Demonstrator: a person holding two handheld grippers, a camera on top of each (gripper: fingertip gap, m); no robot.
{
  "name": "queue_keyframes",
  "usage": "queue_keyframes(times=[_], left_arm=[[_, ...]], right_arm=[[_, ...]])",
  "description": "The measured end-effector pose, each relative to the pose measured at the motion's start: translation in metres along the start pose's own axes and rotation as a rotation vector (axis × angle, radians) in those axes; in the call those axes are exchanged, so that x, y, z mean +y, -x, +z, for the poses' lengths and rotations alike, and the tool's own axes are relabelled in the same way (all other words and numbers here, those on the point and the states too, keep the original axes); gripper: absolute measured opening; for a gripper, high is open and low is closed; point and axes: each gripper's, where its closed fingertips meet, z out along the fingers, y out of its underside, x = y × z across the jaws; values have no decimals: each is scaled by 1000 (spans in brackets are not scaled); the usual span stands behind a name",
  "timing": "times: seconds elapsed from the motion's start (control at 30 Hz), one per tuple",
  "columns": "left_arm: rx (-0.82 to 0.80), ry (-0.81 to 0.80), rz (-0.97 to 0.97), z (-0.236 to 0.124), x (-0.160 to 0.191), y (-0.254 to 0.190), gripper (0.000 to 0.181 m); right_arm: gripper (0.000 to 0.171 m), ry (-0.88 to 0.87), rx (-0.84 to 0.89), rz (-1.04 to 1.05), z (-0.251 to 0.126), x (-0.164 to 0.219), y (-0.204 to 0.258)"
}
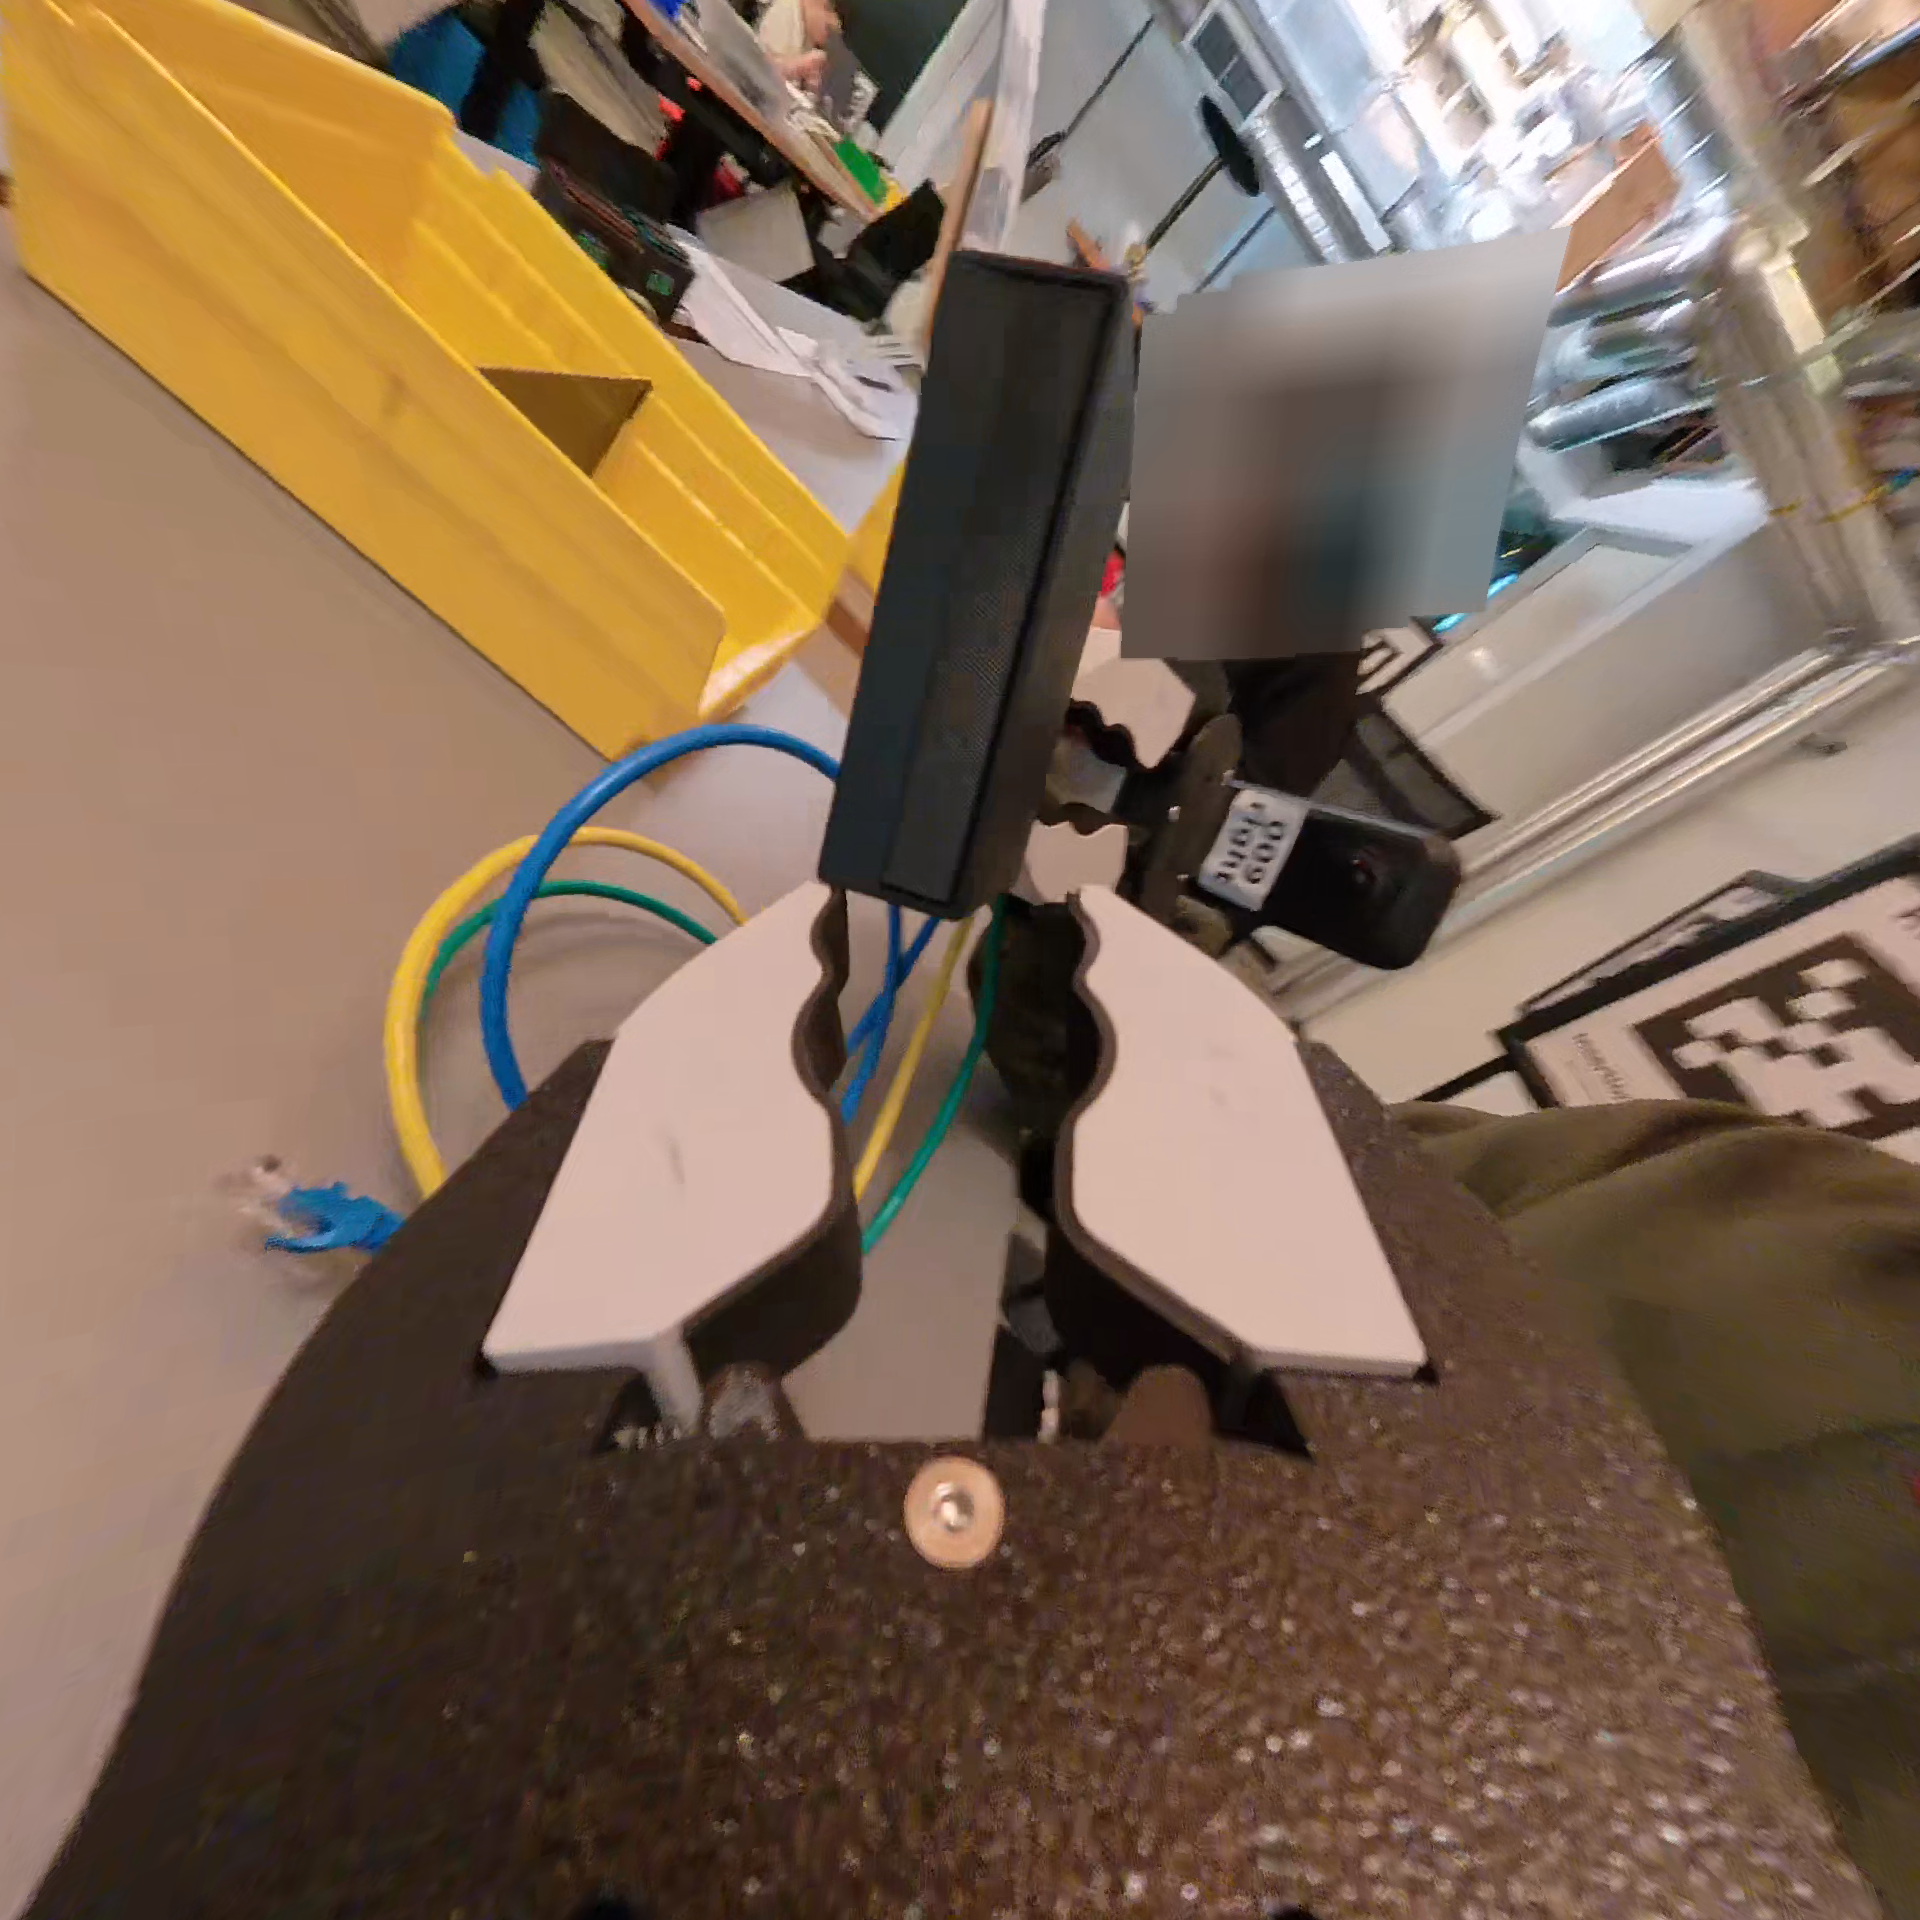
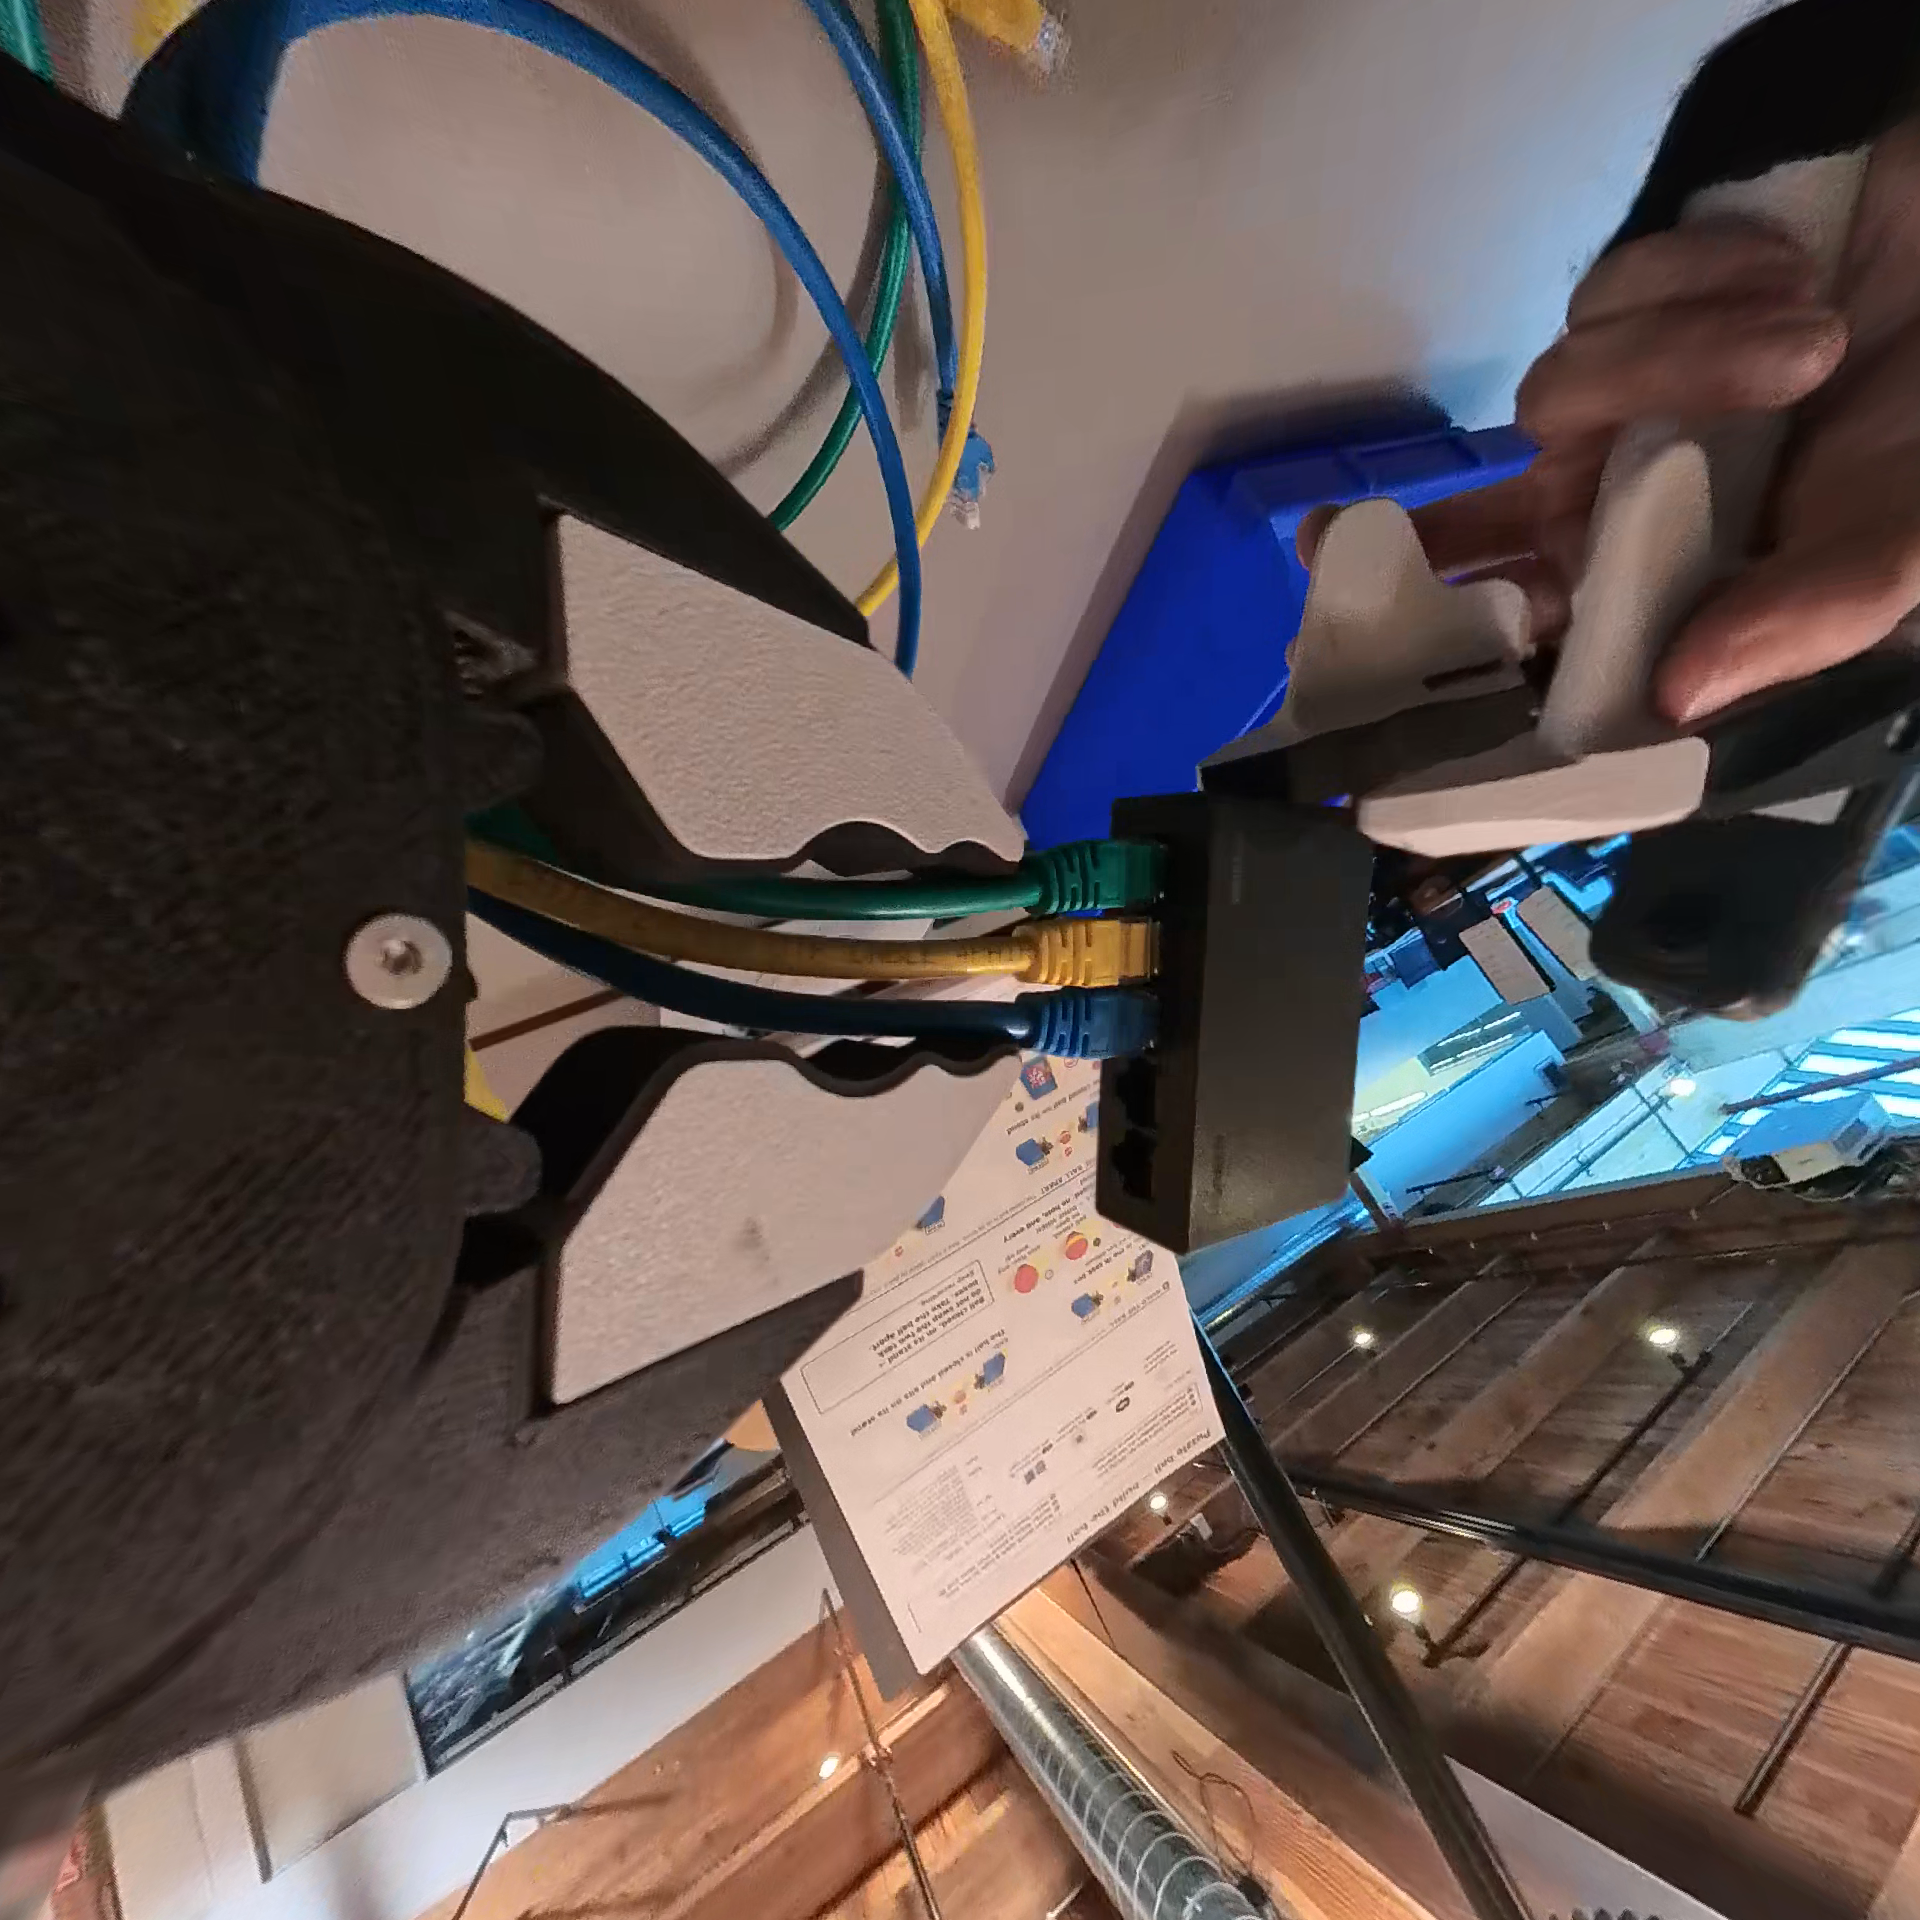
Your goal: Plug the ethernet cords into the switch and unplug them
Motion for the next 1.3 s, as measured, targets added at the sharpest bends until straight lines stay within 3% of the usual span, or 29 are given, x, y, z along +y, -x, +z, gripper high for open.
queue_keyframes(times=[0.17,0.3,0.53,0.83,1.3], left_arm=[[147,26,-135,2,3,-6,50],[28,41,-110,2,5,13,61],[0,34,-119,3,-1,16,62],[70,48,-172,7,7,14,35],[153,87,-209,15,25,14,29]], right_arm=[[29,6,-28,-19,-5,5,1],[28,12,-61,-33,-7,7,6],[28,-11,-134,-18,1,2,23],[28,-22,-178,9,4,3,31],[28,-67,-331,209,-7,10,45]])
